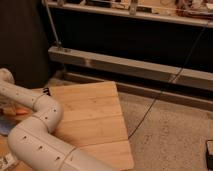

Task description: Place the pepper on the white sponge

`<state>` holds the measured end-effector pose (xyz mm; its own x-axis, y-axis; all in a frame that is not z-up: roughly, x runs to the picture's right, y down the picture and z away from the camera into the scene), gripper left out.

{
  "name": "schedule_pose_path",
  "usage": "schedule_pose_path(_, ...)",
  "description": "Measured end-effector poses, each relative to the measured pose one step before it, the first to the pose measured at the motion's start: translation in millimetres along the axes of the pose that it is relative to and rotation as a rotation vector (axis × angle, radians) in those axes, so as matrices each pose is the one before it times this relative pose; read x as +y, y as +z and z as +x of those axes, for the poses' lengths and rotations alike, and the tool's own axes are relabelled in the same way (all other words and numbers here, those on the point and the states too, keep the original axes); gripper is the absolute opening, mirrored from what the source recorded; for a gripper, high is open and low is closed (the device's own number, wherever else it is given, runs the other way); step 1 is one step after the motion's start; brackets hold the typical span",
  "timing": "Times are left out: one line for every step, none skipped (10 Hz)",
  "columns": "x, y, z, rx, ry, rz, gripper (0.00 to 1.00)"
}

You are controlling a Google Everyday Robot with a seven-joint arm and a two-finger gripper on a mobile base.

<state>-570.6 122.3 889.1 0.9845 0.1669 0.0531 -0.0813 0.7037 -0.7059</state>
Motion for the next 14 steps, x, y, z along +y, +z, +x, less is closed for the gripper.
schedule_pose_path(0.43,-3.07,-1.74,0.00006,-0.00671,0.00394,0.43)
schedule_pose_path(0.33,-2.95,-1.56,0.00019,-0.00553,0.00389,0.43)
schedule_pose_path(0.10,-1.09,0.33,0.00474,-0.00363,0.00257,0.43)
schedule_pose_path(0.46,-0.78,0.27,0.00448,-0.00211,0.00126,0.43)
schedule_pose_path(0.27,-0.54,0.11,0.00225,-0.00112,0.00055,0.43)
schedule_pose_path(0.62,0.68,0.63,0.00405,-0.00066,-0.00080,0.43)
schedule_pose_path(0.26,-2.70,-1.57,-0.00326,-0.00092,0.00120,0.43)
schedule_pose_path(0.36,-2.14,-1.31,-0.00294,-0.00068,0.00024,0.43)
schedule_pose_path(0.20,-2.96,-1.84,-0.00591,-0.00013,-0.00014,0.43)
schedule_pose_path(-0.64,-4.70,-1.92,-0.00951,0.00156,-0.00028,0.43)
schedule_pose_path(-0.40,-4.20,-2.40,-0.01123,0.00193,-0.00104,0.43)
schedule_pose_path(0.35,-4.11,-2.54,-0.00930,0.00014,-0.00154,0.43)
schedule_pose_path(1.35,-4.93,-3.16,-0.00992,-0.00073,-0.00385,0.43)
schedule_pose_path(1.40,-3.83,-2.33,-0.00611,-0.00124,-0.00321,0.43)
